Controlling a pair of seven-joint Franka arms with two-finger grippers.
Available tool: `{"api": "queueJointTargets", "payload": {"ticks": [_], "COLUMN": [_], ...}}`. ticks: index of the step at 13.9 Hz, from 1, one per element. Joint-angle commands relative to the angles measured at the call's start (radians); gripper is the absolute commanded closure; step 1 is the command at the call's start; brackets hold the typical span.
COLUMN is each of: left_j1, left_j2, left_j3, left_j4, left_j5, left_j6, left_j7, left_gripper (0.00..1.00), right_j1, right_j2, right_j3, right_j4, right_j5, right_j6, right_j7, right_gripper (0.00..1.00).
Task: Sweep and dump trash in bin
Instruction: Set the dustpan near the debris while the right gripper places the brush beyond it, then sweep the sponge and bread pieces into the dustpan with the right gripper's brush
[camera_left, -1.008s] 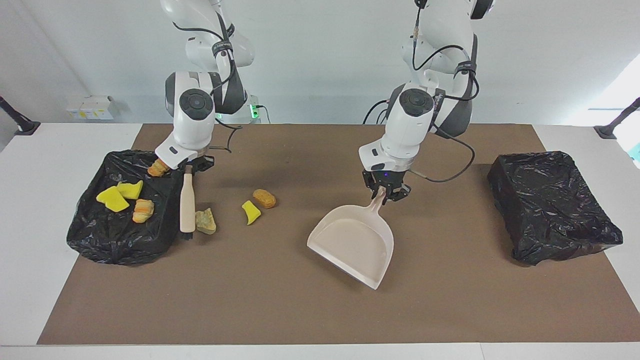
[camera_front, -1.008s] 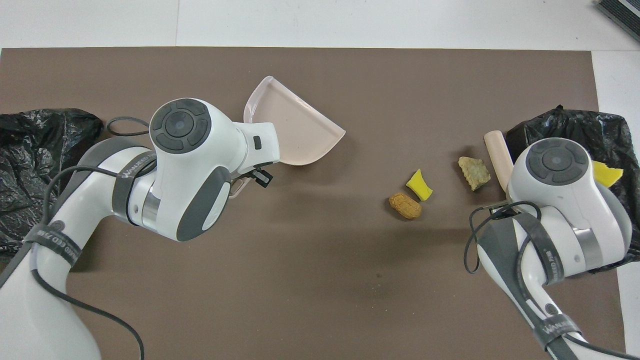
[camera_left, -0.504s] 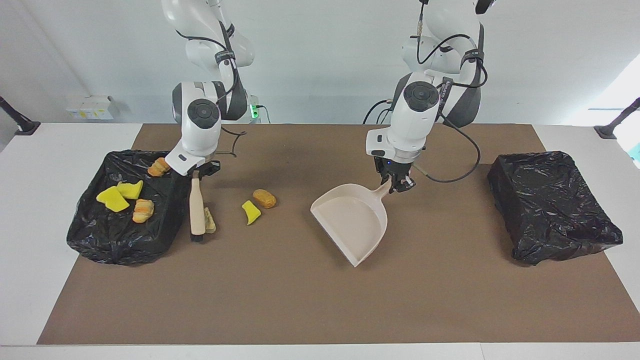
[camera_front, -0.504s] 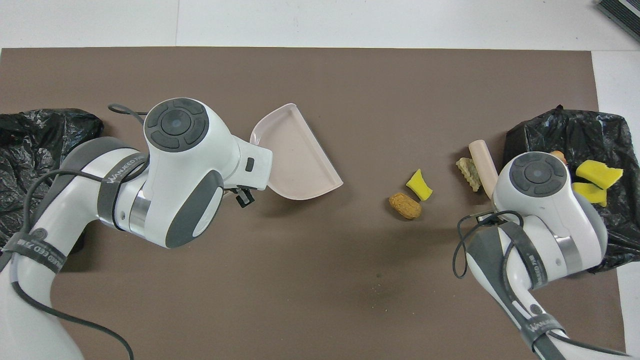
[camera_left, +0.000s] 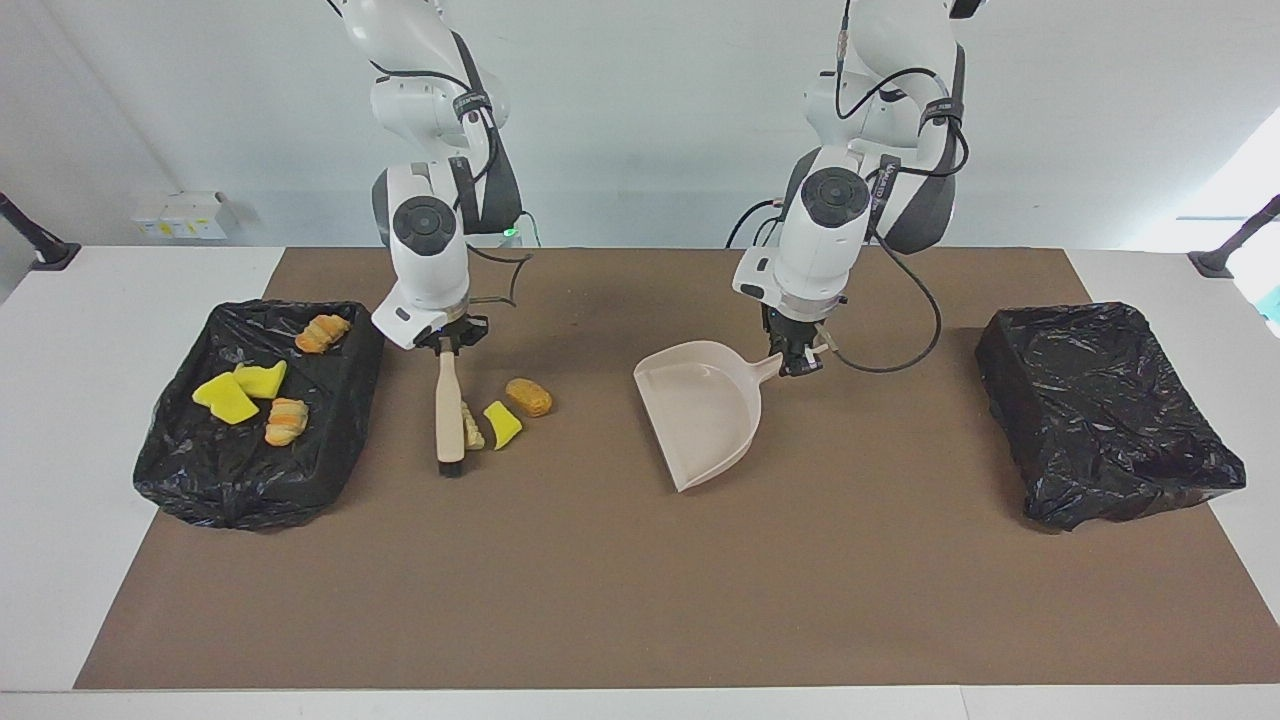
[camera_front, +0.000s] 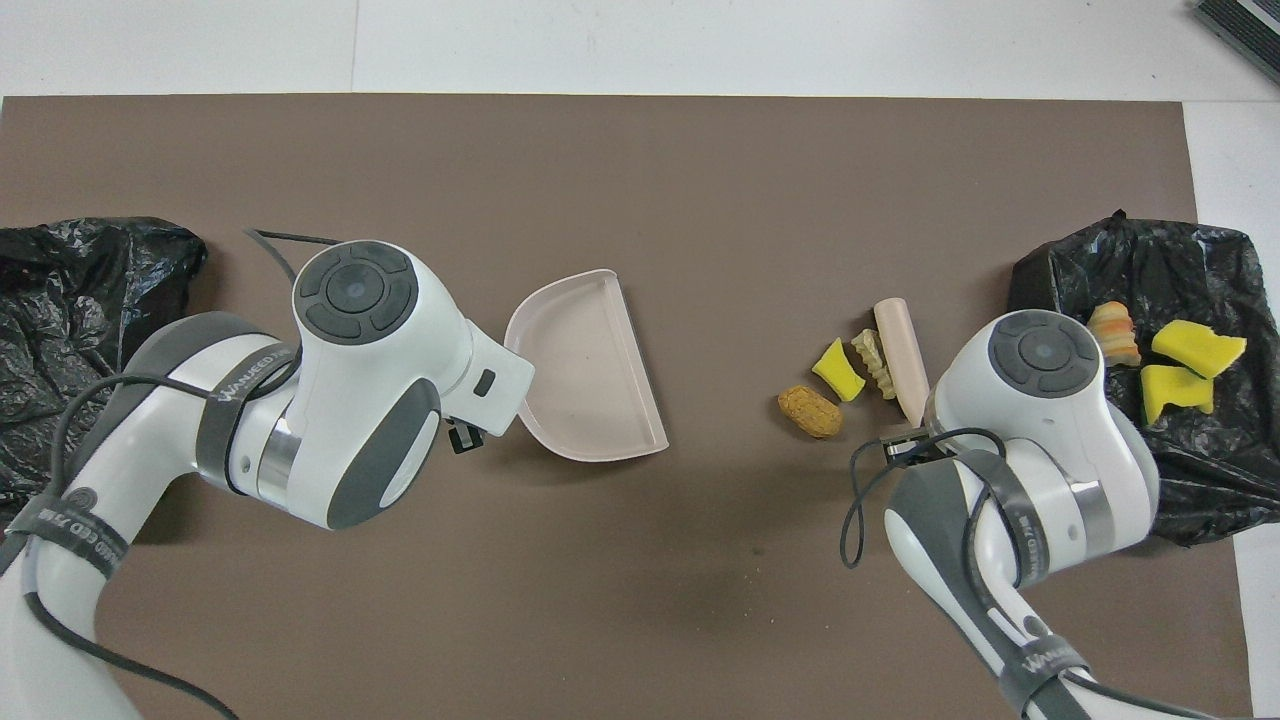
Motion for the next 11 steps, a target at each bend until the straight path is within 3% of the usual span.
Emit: {"api": "queueJointTargets", "payload": {"ticks": [1, 5, 8, 11], "left_j1": [-0.008, -0.007, 0.001, 0.004], "left_j2": [-0.052, -0.032, -0.031, -0.029], "left_j3": [0.005, 0.005, 0.005, 0.005], "left_j4": [-0.119, -0.120, -0.120, -0.120], "left_j5": [0.016, 0.016, 0.016, 0.016], "left_j6": [0.111, 0.154, 0.159, 0.170], "left_j7": [0.022, 0.022, 0.022, 0.022], "left_gripper": [1.00, 1.00, 1.00, 1.00], "right_j1": [0.040, 0.063, 0.054, 0.008], "right_j2": [0.003, 0.014, 0.019, -0.015], "right_j3": [0.005, 0.005, 0.002, 0.000], "right_j4": [-0.014, 0.014, 0.136, 0.079], "right_j5": [0.073, 0.141, 0.146, 0.139], "right_j6": [0.016, 0.000, -0.144, -0.136], "right_j7": [0.037, 0.089, 0.083, 0.049], "right_gripper": [1.00, 1.00, 1.00, 1.00]}}
